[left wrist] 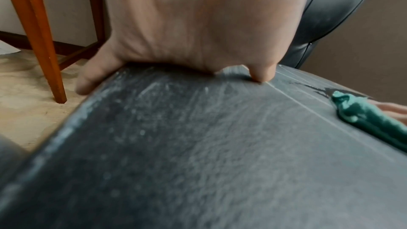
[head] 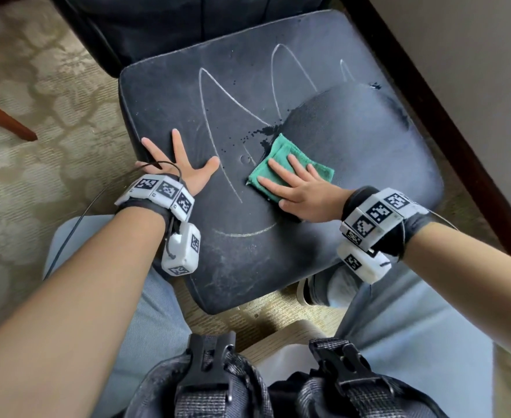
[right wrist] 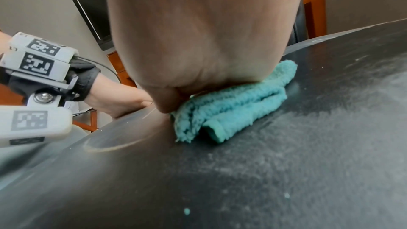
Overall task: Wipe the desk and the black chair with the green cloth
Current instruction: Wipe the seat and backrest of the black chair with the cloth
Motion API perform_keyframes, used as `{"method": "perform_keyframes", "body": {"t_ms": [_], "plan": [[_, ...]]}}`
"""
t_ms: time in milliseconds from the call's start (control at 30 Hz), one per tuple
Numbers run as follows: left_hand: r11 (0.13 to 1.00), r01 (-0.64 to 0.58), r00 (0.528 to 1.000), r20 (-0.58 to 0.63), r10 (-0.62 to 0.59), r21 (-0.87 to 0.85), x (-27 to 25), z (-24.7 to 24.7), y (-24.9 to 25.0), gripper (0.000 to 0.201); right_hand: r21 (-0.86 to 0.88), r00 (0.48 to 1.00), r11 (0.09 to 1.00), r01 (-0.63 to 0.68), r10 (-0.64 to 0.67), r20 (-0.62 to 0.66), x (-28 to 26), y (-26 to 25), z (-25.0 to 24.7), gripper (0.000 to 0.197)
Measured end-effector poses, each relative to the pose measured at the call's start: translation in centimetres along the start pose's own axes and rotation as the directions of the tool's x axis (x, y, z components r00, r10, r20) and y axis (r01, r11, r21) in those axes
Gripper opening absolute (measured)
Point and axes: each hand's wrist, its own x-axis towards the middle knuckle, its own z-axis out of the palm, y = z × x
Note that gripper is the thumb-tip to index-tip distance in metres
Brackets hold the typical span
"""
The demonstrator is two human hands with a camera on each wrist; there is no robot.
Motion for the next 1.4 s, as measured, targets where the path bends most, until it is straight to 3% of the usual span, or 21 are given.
{"method": "perform_keyframes", "body": {"t_ms": [267,433,600,700,800,933,1033,1133,1200,1267,1400], "plan": [[0.963,0.081,0.994,-0.047,-0.096,-0.258,-0.1,-0.6,1.6,0.074,0.056,0.978,0.984,-0.17,0.175,-0.109,1.5,0.3,-0.3,0.058],[0.946,-0.01,0.999,-0.047,-0.006,-0.324,1.4,-2.8,4.9,0.072,0.21,0.905,0.916,-0.342,0.381,-0.188,3.7,3.6,-2.4,0.056],[0.955,0.024,0.999,-0.021,-0.031,-0.294,3.5,-4.0,8.0,0.072,0.406,0.764,0.754,-0.515,0.619,-0.18,5.9,8.8,-4.6,0.057],[0.97,0.017,0.997,-0.068,-0.035,-0.244,5.1,-3.9,8.8,0.075,0.503,0.663,0.643,-0.577,0.729,-0.171,6.9,11.8,-5.7,0.057],[0.979,0.003,0.995,-0.096,-0.023,-0.206,6.7,-3.9,9.4,0.079,0.566,0.581,0.57,-0.596,0.792,-0.185,8.0,14.6,-6.2,0.056],[0.981,0.076,0.996,-0.03,-0.083,-0.177,8.2,-4.3,10.3,0.086,0.654,0.463,0.475,-0.589,0.861,-0.21,9.1,18.1,-7.1,0.055],[0.992,0.067,0.998,-0.004,-0.068,-0.108,8.7,-4.1,10.1,0.091,0.715,0.413,0.416,-0.561,0.89,-0.193,9.6,19.5,-8.2,0.054],[0.993,0.063,0.998,-0.009,-0.065,-0.097,8.7,-3.8,10.0,0.094,0.688,0.429,0.45,-0.57,0.877,-0.218,10.0,19.8,-8.4,0.055],[0.994,0.061,0.998,-0.018,-0.063,-0.094,8.7,-3.6,10.1,0.096,0.627,0.48,0.495,-0.601,0.851,-0.211,9.8,18.6,-8.3,0.055],[0.994,0.058,0.998,-0.032,-0.061,-0.091,8.5,-3.4,10.2,0.096,0.54,0.58,0.583,-0.608,0.79,-0.2,9.2,16.1,-8.1,0.055],[0.995,0.051,0.998,-0.038,-0.055,-0.084,8.3,-3.3,10.2,0.096,0.326,0.875,0.855,-0.403,0.465,-0.137,7.4,9.1,-6.8,0.057]]}}
